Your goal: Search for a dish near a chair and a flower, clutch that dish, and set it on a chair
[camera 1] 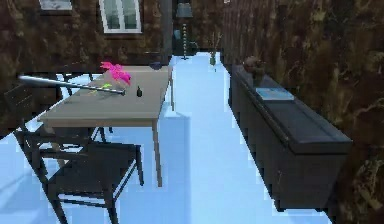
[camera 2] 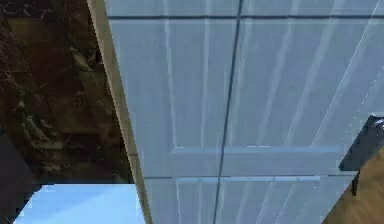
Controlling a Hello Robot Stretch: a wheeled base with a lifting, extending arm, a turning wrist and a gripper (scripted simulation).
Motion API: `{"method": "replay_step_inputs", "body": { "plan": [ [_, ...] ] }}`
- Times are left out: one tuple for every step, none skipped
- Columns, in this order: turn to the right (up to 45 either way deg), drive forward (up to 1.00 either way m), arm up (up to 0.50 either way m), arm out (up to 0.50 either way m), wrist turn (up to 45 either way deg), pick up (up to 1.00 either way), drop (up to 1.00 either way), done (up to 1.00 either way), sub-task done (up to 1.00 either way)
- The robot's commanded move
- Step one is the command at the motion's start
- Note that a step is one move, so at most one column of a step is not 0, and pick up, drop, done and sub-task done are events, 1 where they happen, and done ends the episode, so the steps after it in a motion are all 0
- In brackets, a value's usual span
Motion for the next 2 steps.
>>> {"method": "replay_step_inputs", "body": {
  "plan": [
    [0.0, 1.0, 0.0, 0.0, 0.0, 0.0, 0.0, 0.0, 0.0],
    [6.0, 0.0, 0.0, 0.0, 0.0, 0.0, 0.0, 0.0, 0.0]
  ]
}}
